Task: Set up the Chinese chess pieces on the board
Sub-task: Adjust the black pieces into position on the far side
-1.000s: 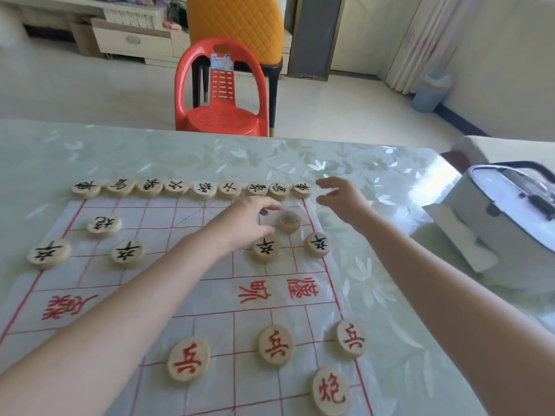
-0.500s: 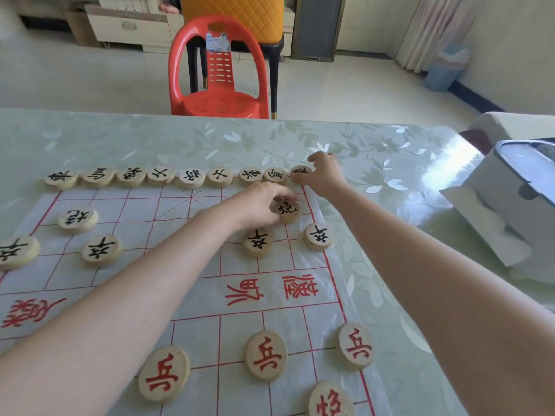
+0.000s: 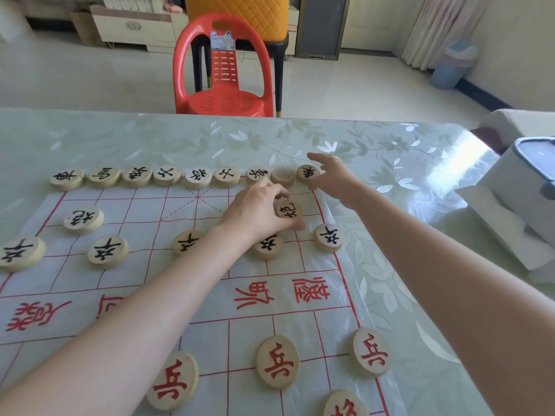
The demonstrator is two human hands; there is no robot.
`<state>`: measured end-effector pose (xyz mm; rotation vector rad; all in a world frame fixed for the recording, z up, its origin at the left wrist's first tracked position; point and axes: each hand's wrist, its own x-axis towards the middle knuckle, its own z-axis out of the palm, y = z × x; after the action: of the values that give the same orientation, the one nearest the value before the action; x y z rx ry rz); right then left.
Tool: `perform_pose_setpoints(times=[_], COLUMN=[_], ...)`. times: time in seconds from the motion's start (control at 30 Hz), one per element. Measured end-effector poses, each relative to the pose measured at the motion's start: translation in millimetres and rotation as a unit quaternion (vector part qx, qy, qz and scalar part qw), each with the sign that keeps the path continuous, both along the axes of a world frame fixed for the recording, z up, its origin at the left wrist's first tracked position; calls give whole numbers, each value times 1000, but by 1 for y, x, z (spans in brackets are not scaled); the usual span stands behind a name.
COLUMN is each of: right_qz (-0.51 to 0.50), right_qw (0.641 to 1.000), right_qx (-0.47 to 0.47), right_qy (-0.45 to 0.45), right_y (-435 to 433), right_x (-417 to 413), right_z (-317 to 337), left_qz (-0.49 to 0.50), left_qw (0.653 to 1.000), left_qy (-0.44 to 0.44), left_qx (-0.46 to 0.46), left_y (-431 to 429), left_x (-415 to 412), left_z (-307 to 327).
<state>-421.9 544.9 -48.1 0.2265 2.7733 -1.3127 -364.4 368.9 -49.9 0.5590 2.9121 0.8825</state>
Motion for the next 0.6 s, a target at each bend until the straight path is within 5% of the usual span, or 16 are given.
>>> perform_pose_setpoints(times=[0.33, 0.6], right_qz=[-18, 25], right_qw=[993, 994], right_qx=[105, 83], right_qy=[47, 72], right_y=[-2, 5], right_x=[-4, 0], right_z=[-10, -5], left_qz=[-7, 3], left_qw=[999, 999], left_qy=[-19, -11], left_qx=[46, 36], left_y=[-3, -2], left_x=[1, 1], left_z=[-3, -4])
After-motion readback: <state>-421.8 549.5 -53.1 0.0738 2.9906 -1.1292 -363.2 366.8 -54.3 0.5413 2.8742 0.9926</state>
